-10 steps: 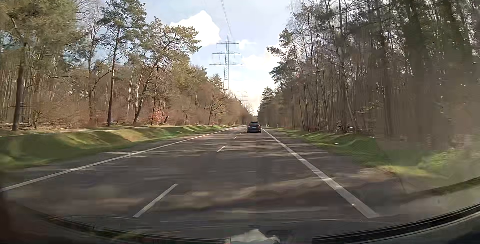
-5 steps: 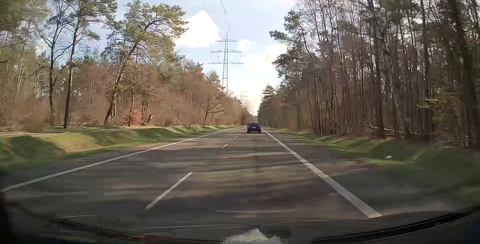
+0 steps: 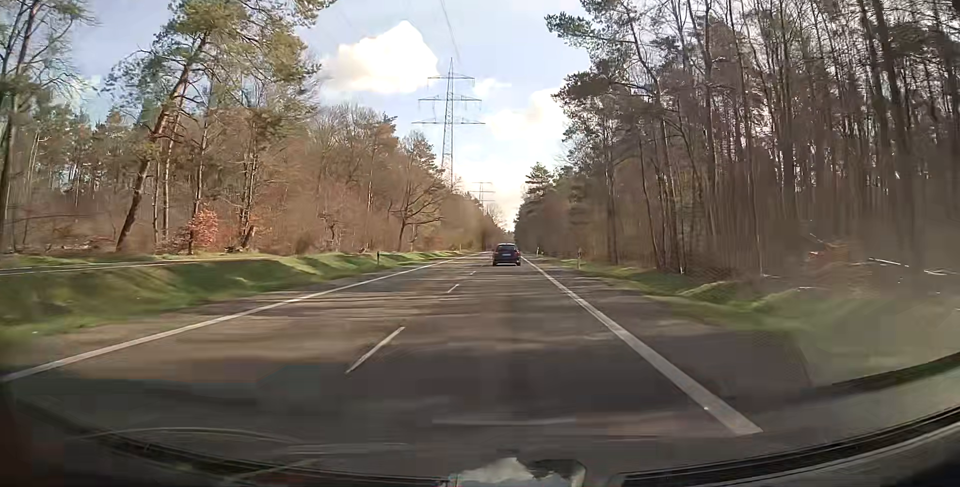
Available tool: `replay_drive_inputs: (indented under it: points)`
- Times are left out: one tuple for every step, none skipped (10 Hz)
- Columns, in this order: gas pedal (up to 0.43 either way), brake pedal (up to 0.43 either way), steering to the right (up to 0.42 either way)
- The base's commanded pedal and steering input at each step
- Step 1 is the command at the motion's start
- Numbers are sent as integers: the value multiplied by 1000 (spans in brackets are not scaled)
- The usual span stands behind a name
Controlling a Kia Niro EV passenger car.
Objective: Follow the waypoints while adhering to traffic rules and regulations
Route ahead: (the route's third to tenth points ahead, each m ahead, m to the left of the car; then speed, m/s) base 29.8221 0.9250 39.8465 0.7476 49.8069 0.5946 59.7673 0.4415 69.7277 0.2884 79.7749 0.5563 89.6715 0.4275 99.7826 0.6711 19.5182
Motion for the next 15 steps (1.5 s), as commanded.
replay_drive_inputs:
  points:
    - [240, 0, 1]
    - [240, 0, 1]
    - [240, 0, 1]
    - [240, 0, 1]
    - [240, 0, 1]
    - [240, 0, 1]
    - [240, 0, 1]
    - [240, 0, 0]
    - [240, 0, 0]
    - [240, 0, 0]
    - [240, 0, 0]
    - [240, 0, 0]
    - [240, 0, 0]
    - [240, 0, 0]
    - [240, 0, 0]
